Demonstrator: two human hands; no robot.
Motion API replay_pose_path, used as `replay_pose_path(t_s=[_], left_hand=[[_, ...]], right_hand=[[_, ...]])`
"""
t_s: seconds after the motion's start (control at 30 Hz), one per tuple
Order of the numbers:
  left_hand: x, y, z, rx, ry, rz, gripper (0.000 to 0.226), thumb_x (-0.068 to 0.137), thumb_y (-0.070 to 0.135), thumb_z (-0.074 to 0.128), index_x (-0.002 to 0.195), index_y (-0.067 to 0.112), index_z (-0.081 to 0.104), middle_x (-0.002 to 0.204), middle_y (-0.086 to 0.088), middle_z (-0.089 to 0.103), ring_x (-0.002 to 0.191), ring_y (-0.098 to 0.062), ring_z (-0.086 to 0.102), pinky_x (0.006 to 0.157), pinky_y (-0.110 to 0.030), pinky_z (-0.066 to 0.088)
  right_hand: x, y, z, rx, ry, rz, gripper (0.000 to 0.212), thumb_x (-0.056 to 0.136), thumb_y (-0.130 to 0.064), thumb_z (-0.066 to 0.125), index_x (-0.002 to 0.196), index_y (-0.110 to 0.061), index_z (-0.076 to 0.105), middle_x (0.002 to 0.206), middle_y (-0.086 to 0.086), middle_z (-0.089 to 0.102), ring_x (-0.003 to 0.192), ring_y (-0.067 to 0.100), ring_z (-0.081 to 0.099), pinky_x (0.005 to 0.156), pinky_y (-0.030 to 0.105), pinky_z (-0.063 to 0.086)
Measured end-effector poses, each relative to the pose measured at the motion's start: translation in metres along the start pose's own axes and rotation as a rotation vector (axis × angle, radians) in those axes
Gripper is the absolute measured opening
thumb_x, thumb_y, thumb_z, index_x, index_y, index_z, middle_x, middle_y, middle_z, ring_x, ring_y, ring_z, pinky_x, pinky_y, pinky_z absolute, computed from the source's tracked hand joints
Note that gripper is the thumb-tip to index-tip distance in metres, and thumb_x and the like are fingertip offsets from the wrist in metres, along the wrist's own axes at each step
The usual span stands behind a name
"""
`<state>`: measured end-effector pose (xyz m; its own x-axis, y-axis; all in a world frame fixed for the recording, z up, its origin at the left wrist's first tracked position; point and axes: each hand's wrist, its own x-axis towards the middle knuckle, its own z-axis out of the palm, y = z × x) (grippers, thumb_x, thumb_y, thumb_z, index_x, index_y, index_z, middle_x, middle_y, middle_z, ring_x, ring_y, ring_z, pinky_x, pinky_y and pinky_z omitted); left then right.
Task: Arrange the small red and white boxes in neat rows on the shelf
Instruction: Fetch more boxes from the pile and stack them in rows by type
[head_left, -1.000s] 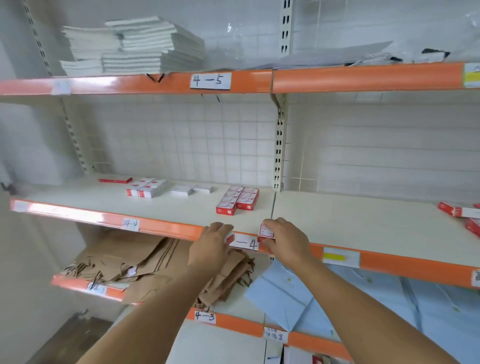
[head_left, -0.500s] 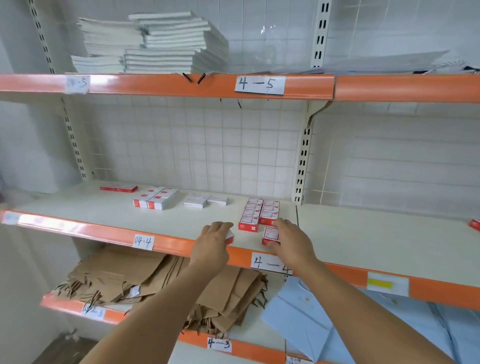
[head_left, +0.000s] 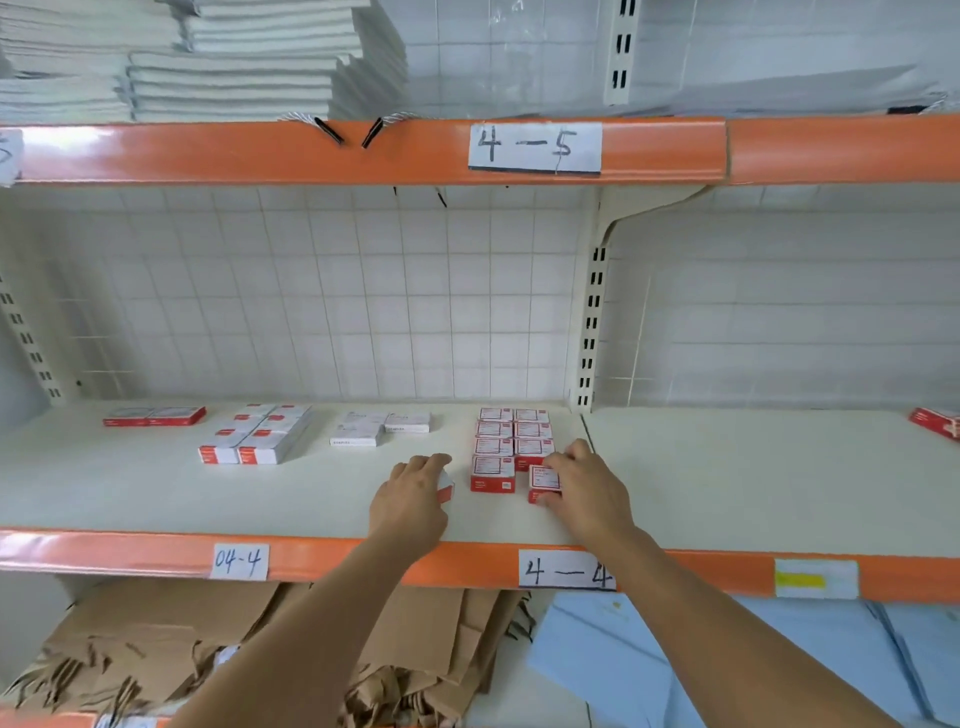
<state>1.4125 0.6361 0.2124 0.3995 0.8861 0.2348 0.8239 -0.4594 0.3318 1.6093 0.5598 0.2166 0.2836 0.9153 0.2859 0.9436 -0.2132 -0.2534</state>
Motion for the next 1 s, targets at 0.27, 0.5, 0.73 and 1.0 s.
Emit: replay_pose_path(t_s=[0.27,0.5,0.73,1.0], left_hand=[[0.027,0.011,0.013,0.019,0.055,0.334,0.041,0.094,0.031,0.046,0.135,0.027,0.046,0.136,0.007,0.048,0.122,-0.015,0.041,0.097,-0.029,0.037],[0.029,0.015,0.026,0.006,0.101,0.373,0.034,0.095,0.028,0.045,0.127,0.027,0.055,0.128,0.009,0.055,0.115,-0.015,0.047,0.095,-0.026,0.036],[0.029,0.014,0.026,0.042,0.095,0.379,0.034,0.095,0.03,0.044,0.127,0.028,0.055,0.128,0.01,0.055,0.115,-0.014,0.048,0.1,-0.026,0.029],[0.026,-0.01,0.0,0.063,0.131,0.271,0.043,0.096,0.048,0.039,0.132,0.027,0.05,0.13,0.007,0.054,0.122,-0.016,0.045,0.103,-0.029,0.027]], right_hand=[[0.0,-0.008,0.01,0.053,0.055,0.064,0.038,0.089,-0.025,0.062,0.125,-0.02,0.051,0.12,-0.003,0.046,0.108,0.015,0.05,0.084,0.027,0.046],[0.003,-0.006,0.014,0.061,0.088,0.063,0.031,0.09,-0.02,0.059,0.119,-0.017,0.052,0.12,-0.002,0.048,0.103,0.015,0.054,0.076,0.023,0.042],[0.007,-0.01,0.015,0.04,0.092,0.063,0.032,0.091,-0.022,0.058,0.122,-0.016,0.052,0.121,0.0,0.05,0.104,0.016,0.054,0.08,0.027,0.047],[0.013,-0.033,0.007,-0.099,0.186,-0.122,0.036,0.093,-0.032,0.05,0.128,-0.024,0.052,0.125,-0.006,0.054,0.12,0.018,0.041,0.098,0.03,0.029]])
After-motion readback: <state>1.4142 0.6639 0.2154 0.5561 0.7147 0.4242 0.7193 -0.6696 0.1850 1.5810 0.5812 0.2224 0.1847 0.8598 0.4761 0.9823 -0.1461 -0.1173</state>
